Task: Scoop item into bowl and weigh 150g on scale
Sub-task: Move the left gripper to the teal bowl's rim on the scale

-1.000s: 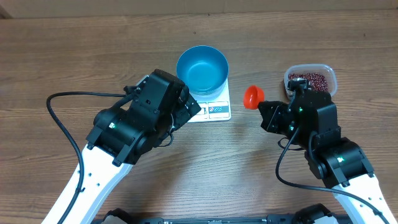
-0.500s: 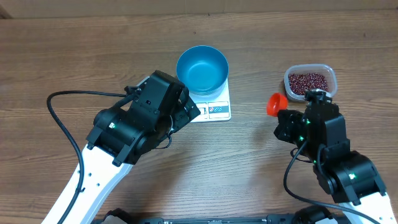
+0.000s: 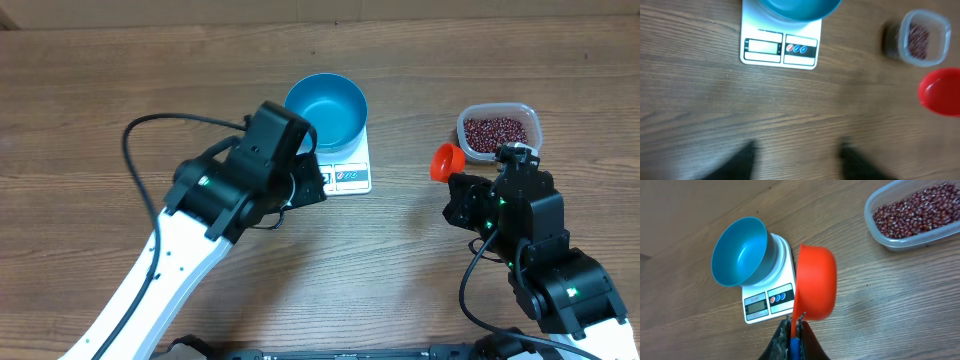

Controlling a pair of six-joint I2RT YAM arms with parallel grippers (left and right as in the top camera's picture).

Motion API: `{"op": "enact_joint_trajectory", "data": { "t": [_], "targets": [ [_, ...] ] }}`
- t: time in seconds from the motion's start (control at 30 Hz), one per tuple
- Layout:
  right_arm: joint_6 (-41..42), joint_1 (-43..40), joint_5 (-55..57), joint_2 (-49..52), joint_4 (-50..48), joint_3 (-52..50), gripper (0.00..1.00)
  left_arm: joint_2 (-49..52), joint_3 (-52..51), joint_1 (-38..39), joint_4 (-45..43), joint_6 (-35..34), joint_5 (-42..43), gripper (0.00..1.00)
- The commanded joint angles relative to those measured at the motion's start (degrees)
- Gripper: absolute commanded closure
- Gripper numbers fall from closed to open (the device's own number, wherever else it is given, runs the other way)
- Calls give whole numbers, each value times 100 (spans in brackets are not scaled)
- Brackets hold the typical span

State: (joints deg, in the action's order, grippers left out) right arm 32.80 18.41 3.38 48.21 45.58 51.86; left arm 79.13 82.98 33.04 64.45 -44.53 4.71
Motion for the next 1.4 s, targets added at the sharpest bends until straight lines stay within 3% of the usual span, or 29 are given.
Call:
{"op": "enact_joint_trajectory", "data": {
  "t": [0.0,0.17,0.2,0.37,0.5,0.6,0.7,1.03,1.37],
  "targets": [
    [-4,-11,-48,-68,-63,234,96,304,37,42,-42,433,197,82],
    [-4,-11,-48,-68,-39,234,96,511,37,31,-48,431,195,87],
    [-4,-11,-48,-68,-39,234,96,514,37,33,-39,431,201,96],
    [-7,-11,-46,-68,-42,234,96,511,37,101,-68,437,81,95],
    [-7,-13,-44,-68,-48,232,96,511,37,564,-323,551,-625,95],
    [-4,-13,-46,-52,-107,232,96,511,37,1239,-337,557,-2133,96],
    [-7,-13,-46,-52,-105,232,96,520,37,1469,-304,557,-2682,96],
    [-4,-13,-48,-52,-109,232,96,994,37,1456,-448,588,-2806,96],
    [-7,-11,-46,-52,-79,232,96,1965,37,1427,-1202,839,-2889,96]
  ]
}}
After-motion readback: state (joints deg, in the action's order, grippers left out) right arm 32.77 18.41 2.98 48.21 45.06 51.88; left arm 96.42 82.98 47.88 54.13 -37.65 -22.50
